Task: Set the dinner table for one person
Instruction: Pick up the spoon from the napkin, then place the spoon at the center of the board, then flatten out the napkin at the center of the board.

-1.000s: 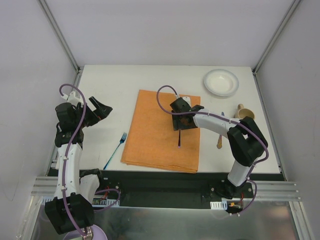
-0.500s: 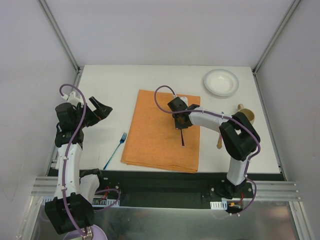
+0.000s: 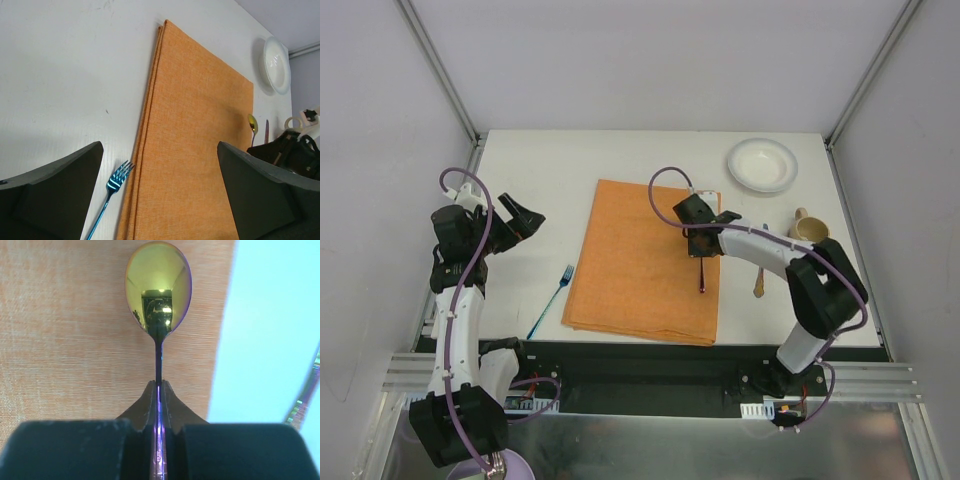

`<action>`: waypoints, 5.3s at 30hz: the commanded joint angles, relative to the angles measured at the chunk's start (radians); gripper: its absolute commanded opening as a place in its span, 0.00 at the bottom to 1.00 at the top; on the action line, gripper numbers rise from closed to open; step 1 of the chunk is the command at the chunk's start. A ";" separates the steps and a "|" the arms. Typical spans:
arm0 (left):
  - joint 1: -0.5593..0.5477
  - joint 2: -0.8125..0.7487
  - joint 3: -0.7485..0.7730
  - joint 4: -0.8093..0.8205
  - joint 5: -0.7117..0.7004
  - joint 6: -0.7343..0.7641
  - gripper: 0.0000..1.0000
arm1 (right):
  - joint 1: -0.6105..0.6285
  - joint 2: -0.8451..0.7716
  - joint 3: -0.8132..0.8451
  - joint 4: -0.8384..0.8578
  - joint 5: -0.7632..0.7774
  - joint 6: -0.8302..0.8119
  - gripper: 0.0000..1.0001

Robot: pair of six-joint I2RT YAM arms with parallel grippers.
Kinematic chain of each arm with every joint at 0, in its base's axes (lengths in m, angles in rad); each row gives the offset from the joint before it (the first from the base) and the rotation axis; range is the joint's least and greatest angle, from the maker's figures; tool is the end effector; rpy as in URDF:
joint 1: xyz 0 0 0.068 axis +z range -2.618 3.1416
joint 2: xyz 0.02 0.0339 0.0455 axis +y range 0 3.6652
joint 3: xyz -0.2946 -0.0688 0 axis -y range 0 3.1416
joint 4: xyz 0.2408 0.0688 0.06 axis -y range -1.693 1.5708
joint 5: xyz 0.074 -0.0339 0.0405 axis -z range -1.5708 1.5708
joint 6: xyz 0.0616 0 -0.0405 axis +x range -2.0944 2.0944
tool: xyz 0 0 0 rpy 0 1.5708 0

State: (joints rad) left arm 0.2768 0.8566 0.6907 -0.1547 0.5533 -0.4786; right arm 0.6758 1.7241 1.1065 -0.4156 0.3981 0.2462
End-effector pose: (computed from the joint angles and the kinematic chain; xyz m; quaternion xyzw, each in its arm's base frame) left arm 0.1959 0.0220 0.3157 -0.1391 0.7840 -0.2771 0.5378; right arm 0.2982 0.2084 0.2018 -0.1501 0.9345 -0.0549 0.3180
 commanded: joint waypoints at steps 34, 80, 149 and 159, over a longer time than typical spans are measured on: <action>0.005 -0.001 -0.005 0.029 0.040 0.009 0.99 | -0.312 -0.290 -0.223 -0.011 -0.025 0.050 0.50; -0.004 -0.008 -0.028 0.056 0.074 -0.026 0.99 | 0.011 0.453 0.495 -0.178 -0.475 -0.212 0.57; -0.005 -0.005 -0.059 0.089 0.102 -0.041 0.99 | 0.097 0.663 0.940 -0.195 -0.274 -0.194 0.55; -0.005 -0.007 -0.065 0.089 0.100 -0.043 0.99 | 0.097 0.602 0.819 -0.121 -0.312 -0.200 0.01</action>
State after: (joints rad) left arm 0.2749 0.8692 0.6384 -0.1085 0.6285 -0.5148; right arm 0.7715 2.3749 2.0090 -0.5674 0.1047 0.0547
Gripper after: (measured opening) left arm 0.993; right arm 0.020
